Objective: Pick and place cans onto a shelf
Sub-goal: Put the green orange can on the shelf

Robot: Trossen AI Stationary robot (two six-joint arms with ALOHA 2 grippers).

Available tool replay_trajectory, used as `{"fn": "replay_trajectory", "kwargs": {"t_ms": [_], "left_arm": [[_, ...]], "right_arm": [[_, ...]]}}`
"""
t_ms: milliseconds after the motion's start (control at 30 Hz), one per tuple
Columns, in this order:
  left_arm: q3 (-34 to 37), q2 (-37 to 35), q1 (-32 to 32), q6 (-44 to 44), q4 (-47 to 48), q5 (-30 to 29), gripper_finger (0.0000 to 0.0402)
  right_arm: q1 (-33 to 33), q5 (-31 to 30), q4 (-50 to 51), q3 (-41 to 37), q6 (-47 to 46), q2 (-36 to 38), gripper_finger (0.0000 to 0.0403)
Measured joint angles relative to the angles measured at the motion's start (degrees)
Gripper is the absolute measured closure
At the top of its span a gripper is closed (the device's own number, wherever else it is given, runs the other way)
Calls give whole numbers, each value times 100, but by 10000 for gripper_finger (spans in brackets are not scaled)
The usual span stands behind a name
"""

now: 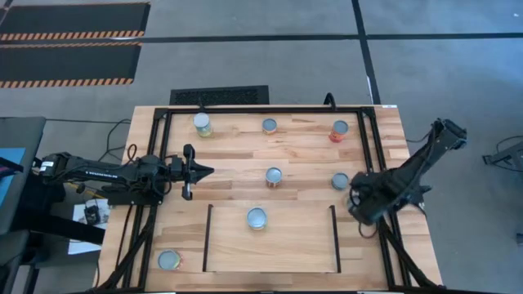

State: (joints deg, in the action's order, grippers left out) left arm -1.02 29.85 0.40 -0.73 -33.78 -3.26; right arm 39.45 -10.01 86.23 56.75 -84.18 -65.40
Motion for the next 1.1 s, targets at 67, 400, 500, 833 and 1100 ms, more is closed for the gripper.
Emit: {"fn": "replay_trajectory", "kwargs": {"t_ms": [67,400,500,833,1100], "left_arm": [[-2,0,0,34,-4,46,388],[-4,0,0,155,-15,93,388],[-4,0,0,155,-8,95,388],[-6,0,0,151,-10,95,388],[-6,0,0,151,1,95,388]], "right_arm": [[-374,-202,236,0,94,78,401],[-2858,-1117,-154,58,2227,558,401],[-3575,-1121,-759,266,3275,535,401],[-4391,-27,-1841,1767,5429,-406,401],[-3614,1298,-1181,3484,5578,-1710,401]]}}
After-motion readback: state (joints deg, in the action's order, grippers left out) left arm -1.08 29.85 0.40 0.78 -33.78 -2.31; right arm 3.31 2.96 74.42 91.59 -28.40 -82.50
